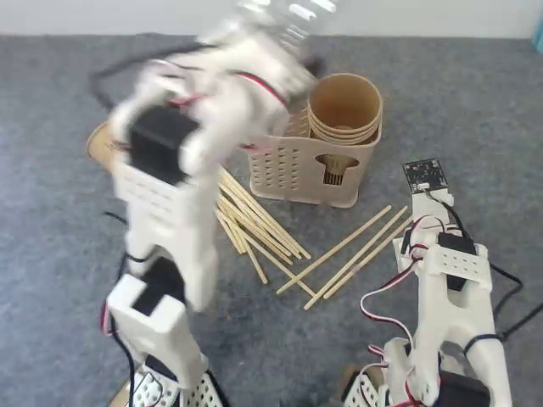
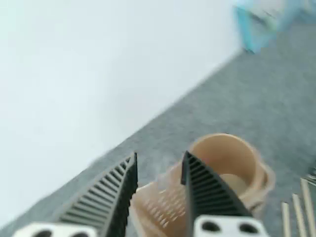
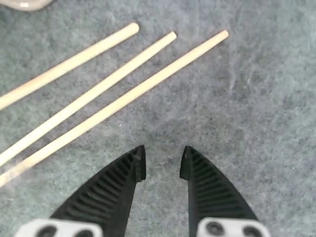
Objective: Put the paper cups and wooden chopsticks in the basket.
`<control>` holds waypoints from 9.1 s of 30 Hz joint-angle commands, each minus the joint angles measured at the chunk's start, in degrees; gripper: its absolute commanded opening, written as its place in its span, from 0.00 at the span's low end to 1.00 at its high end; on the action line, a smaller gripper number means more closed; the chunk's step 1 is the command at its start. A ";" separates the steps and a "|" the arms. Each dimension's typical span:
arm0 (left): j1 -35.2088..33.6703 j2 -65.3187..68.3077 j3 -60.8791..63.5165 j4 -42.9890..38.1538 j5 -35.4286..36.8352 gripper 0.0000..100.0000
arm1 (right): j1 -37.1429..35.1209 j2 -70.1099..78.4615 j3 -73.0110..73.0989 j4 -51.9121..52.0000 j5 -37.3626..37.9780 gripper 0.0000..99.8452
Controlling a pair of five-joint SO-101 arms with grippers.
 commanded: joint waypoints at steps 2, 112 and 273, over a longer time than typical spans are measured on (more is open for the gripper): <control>-13.63 -4.04 3.74 1.76 2.55 0.10 | -0.57 -1.98 0.44 -1.01 1.05 0.12; -40.18 41.67 4.18 2.11 22.86 0.01 | -0.66 -1.98 0.53 -0.48 0.79 0.12; 6.42 -5.10 23.60 -3.96 32.53 0.28 | -0.57 -1.98 0.53 -0.84 1.14 0.12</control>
